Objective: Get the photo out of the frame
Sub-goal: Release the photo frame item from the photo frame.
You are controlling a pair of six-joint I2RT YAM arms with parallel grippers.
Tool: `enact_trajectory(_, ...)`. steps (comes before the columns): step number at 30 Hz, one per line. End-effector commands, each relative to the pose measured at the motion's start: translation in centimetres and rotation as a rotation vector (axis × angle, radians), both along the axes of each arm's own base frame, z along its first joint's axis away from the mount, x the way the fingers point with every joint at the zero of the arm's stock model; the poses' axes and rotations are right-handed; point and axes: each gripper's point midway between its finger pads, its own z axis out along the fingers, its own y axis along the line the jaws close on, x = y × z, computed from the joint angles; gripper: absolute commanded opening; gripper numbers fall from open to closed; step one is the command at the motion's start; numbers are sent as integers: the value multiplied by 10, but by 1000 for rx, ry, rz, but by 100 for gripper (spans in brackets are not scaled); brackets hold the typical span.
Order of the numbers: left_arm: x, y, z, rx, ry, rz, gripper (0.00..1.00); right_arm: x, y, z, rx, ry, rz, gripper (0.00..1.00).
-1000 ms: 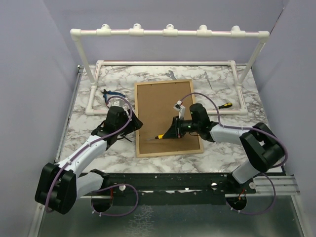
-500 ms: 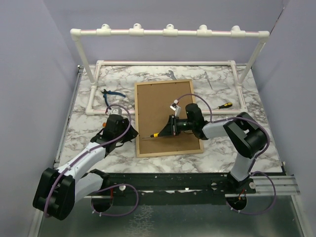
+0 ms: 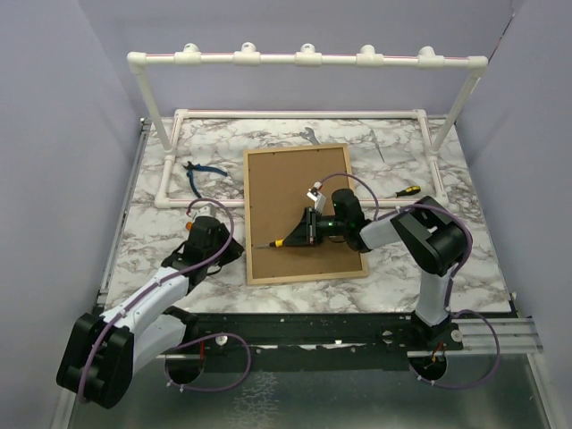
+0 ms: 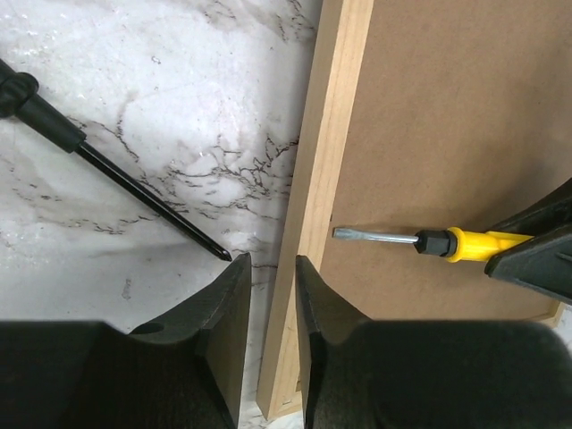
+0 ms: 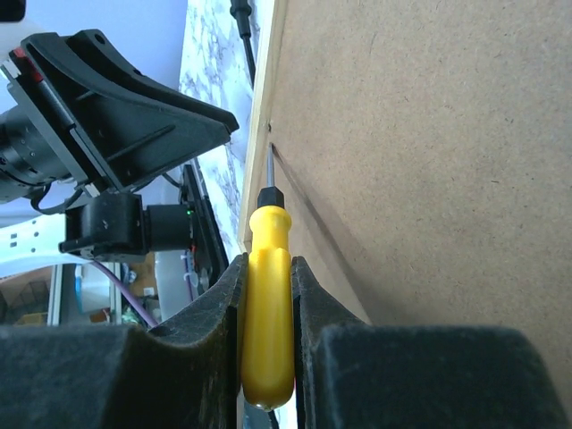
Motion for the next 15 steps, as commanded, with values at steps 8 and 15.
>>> enact_trajectory(8, 15, -10, 6, -25, -51, -37, 24, 18, 4, -8, -24, 40, -68, 1)
enact_trajectory(15, 20, -17, 5, -41, -55, -61, 18, 17, 4, -12, -41, 61, -59, 1)
